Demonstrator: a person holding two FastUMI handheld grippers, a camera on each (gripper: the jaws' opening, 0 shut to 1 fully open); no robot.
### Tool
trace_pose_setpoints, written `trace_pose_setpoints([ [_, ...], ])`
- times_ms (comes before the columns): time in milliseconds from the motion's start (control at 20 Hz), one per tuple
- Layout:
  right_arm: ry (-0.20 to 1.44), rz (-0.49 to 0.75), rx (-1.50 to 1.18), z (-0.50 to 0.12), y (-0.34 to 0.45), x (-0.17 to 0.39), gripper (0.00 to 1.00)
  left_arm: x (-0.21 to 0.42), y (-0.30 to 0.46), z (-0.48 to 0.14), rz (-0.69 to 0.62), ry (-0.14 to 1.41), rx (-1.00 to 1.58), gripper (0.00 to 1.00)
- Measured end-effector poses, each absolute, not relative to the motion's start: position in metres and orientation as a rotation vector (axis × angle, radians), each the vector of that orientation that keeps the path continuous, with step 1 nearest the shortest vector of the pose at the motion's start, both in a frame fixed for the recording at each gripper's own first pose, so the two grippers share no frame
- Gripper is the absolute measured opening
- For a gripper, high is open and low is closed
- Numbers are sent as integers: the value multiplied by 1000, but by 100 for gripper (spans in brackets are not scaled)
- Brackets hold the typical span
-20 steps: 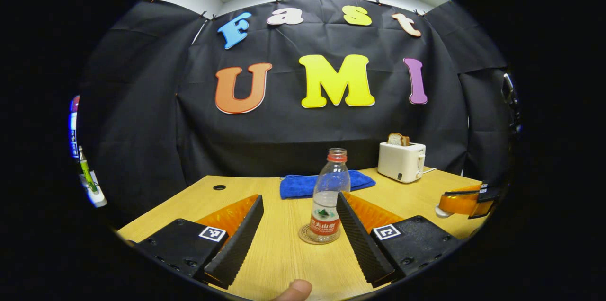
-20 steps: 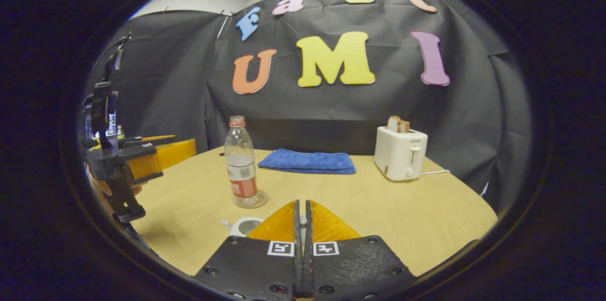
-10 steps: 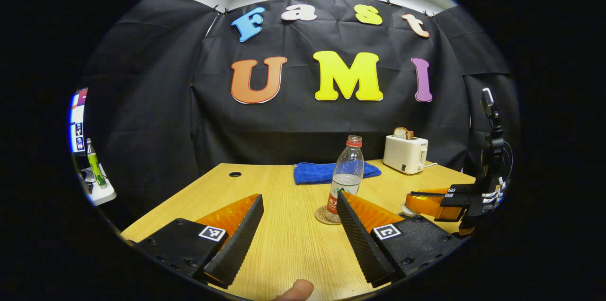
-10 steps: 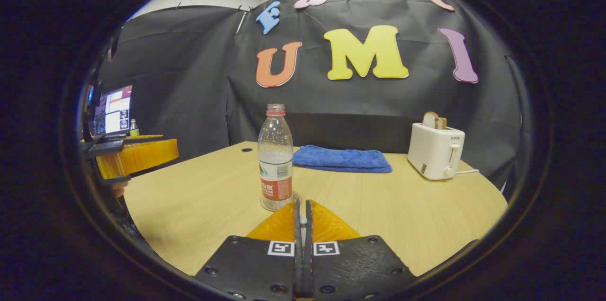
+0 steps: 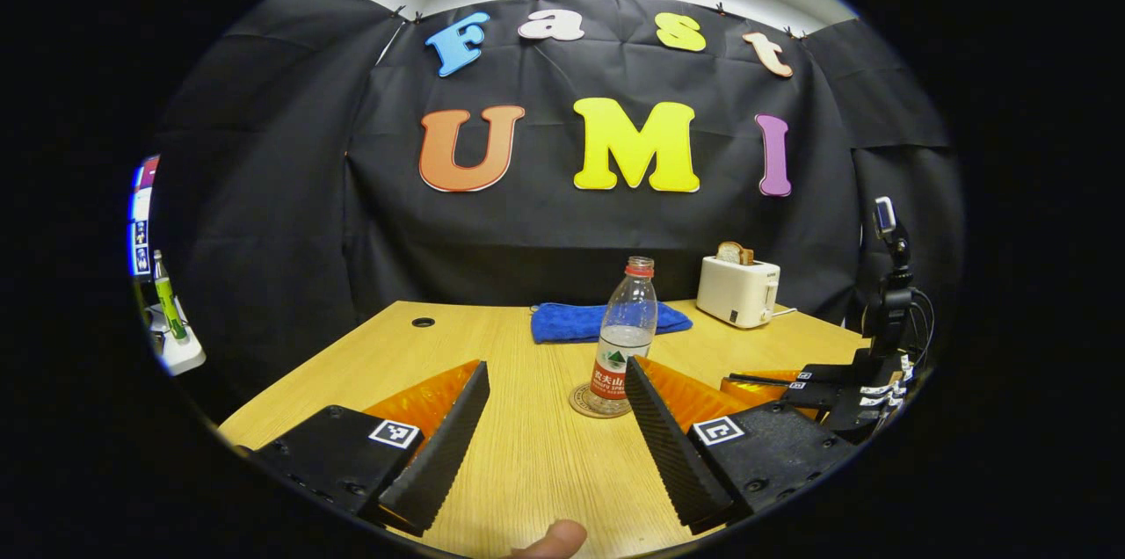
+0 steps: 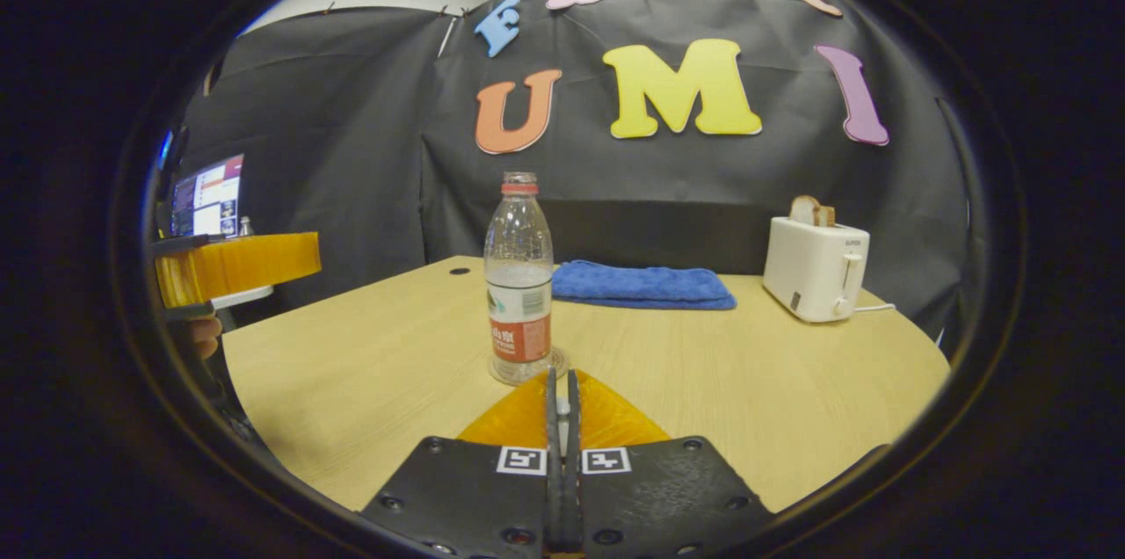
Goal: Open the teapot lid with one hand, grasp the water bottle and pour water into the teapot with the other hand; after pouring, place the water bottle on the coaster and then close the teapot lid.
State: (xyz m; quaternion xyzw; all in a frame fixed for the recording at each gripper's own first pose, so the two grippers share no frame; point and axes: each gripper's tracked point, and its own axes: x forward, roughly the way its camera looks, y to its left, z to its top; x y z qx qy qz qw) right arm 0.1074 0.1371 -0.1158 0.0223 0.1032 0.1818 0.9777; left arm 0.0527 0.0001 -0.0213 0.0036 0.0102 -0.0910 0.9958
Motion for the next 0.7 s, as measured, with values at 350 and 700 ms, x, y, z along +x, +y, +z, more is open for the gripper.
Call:
trace_pose_setpoints([
  [350, 210, 363, 46, -120, 136, 106, 1, 55, -4, -30, -193, 45, 3, 97],
  [700, 163, 345, 57, -104, 129, 99, 46, 53, -8, -29, -199, 47, 14, 97],
])
